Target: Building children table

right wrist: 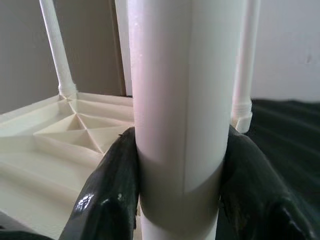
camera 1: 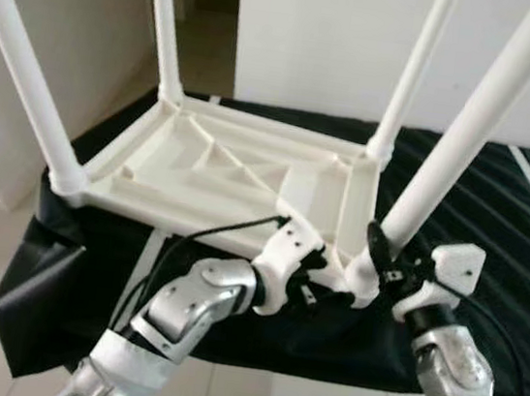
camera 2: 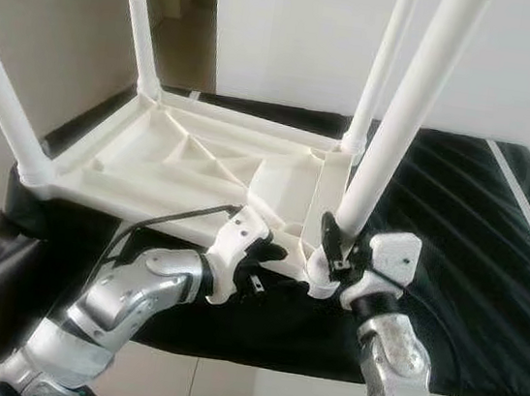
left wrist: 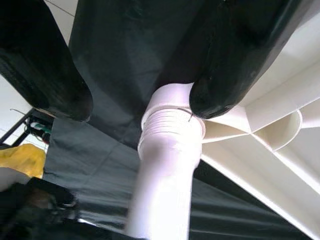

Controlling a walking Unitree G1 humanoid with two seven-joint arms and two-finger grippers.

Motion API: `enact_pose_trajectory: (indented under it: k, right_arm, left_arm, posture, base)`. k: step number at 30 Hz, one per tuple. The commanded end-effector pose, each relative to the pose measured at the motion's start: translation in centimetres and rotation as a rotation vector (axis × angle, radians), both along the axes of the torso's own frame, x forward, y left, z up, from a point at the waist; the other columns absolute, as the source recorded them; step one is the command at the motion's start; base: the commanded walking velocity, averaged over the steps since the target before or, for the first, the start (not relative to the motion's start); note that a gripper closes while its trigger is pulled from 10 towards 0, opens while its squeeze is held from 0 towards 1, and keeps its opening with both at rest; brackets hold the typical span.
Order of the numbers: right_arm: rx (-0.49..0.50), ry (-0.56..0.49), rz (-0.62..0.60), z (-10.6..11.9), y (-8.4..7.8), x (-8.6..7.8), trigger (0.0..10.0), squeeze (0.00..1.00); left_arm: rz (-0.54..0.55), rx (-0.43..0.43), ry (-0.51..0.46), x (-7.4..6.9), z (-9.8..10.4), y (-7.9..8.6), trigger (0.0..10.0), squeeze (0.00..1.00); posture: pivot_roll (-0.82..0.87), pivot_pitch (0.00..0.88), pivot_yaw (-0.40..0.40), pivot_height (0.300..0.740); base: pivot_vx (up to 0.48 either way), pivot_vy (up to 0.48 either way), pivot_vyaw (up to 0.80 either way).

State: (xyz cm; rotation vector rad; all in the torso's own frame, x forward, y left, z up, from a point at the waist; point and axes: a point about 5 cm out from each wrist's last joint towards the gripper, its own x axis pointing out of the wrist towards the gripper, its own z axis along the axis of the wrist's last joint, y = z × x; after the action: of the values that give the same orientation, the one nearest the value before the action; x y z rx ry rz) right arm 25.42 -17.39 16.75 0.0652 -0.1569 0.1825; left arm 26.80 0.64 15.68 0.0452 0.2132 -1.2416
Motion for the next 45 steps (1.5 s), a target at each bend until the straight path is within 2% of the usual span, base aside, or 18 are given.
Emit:
enact_pose_trajectory:
  k: [1,9,19,22,28,31,34,38,39,41,45]
  right_arm:
    - [0.039,0.178,-0.029,-2.9,-0.5,0.0,10.0,0.0]
    - [0.039,0.196,-0.033,-2.6,-0.3,0.6,10.0,0.0]
    - [0.005,0.196,-0.061,-2.9,0.1,-0.1,10.0,0.0]
    - [0.027,0.16,-0.177,-2.4,0.9,0.3,10.0,0.0]
    - [0.048,0.144,-0.295,-2.2,1.9,0.9,10.0,0.0]
    - [0.071,0.161,-0.372,-2.2,2.7,1.7,10.0,0.0]
    - [0.056,0.177,-0.468,-2.4,2.6,2.2,10.0,0.0]
    - [0.059,0.185,-0.51,-2.6,2.5,2.5,10.0,0.0]
    - [0.061,0.197,-0.599,-2.7,1.9,3.1,10.0,0.0]
    - [0.05,0.195,-0.643,-2.6,1.5,3.3,10.0,0.0]
    - [0.045,0.195,-0.676,-2.6,1.2,3.7,10.0,0.0]
  left_arm:
    - [-0.055,-0.01,-0.009,-0.2,0.6,-0.1,10.0,0.0]
    - [-0.053,-0.01,-0.011,-0.2,0.7,-0.1,10.0,0.0]
    - [-0.051,-0.012,-0.01,-0.4,0.6,-0.1,10.0,0.0]
    - [-0.056,-0.013,-0.008,-0.5,0.6,-0.2,10.0,0.0]
    - [-0.059,-0.017,-0.008,-0.5,0.6,-0.4,10.0,0.0]
    - [-0.058,-0.02,-0.008,-0.6,0.6,-0.5,10.0,0.0]
    - [-0.06,-0.02,-0.008,-0.7,0.6,-0.5,10.0,0.0]
    - [-0.059,-0.019,-0.009,-0.6,0.6,-0.5,10.0,0.0]
    - [-0.06,-0.021,-0.011,-0.6,0.7,-0.6,10.0,0.0]
    - [-0.06,-0.022,-0.012,-0.5,0.7,-0.6,10.0,0.0]
    - [-0.06,-0.022,-0.014,-0.5,0.7,-0.6,10.0,0.0]
  posture:
    - [0.01,0.0,-0.005,0.74]
    - [0.02,0.0,-0.01,0.74]
    - [0.02,0.0,-0.017,0.74]
    - [0.02,0.0,-0.022,0.74]
    - [0.02,0.0,-0.029,0.74]
    - [0.02,0.0,-0.031,0.74]
    - [0.03,0.0,-0.033,0.74]
    - [0.03,0.0,-0.034,0.74]
    - [0.03,0.0,-0.038,0.74]
    - [0.03,0.0,-0.039,0.74]
    - [0.03,0.0,-0.04,0.74]
  base:
    - [0.0,0.0,0.0]
    - [0.0,0.0,0.0]
    - [0.0,0.0,0.0]
    - [0.0,0.0,0.0]
    - [0.0,0.0,0.0]
    - [0.0,0.0,0.0]
    - [0.0,0.0,0.0]
    - [0.0,0.0,0.0]
    - [0.0,0.0,0.0]
    - [0.0,0.0,0.0]
    - [0.0,0.0,0.0]
